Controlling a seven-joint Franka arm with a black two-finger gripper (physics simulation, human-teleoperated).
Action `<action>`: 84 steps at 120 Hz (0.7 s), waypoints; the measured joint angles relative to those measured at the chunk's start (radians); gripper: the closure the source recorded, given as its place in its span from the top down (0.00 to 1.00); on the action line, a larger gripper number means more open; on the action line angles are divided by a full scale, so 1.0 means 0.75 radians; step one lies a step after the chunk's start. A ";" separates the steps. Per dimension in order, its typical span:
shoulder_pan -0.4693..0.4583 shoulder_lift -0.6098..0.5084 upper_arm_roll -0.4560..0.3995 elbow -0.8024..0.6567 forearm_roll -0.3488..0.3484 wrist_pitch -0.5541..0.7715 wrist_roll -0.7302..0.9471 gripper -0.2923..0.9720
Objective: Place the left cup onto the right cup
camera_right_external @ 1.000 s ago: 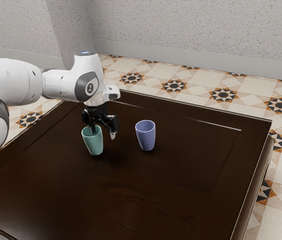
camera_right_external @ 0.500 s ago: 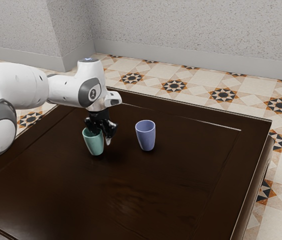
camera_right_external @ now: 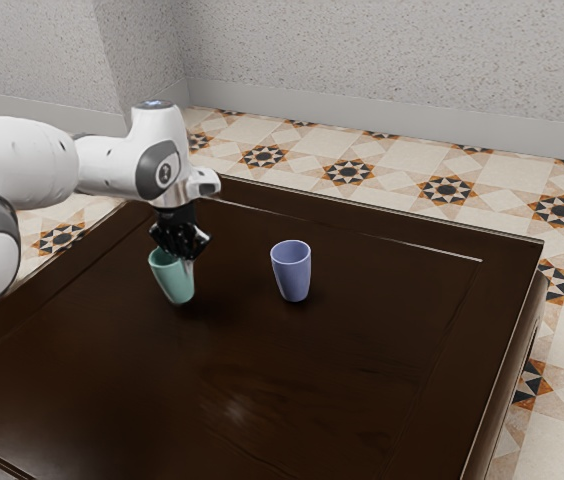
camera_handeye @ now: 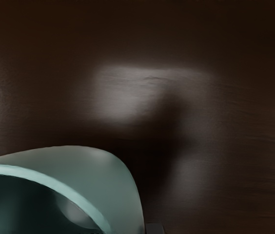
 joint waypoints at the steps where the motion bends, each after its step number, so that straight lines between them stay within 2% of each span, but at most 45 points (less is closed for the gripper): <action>1: 0.000 -0.008 0.000 -0.001 0.001 -0.003 0.000 0.17; 40: -0.100 -0.290 -0.014 -0.010 0.043 -0.176 -0.003 0.16; 58: -0.119 -0.291 -0.089 0.125 0.068 -0.259 -0.004 0.16; 84: -0.125 -0.168 -0.207 0.388 0.094 -0.368 -0.003 0.16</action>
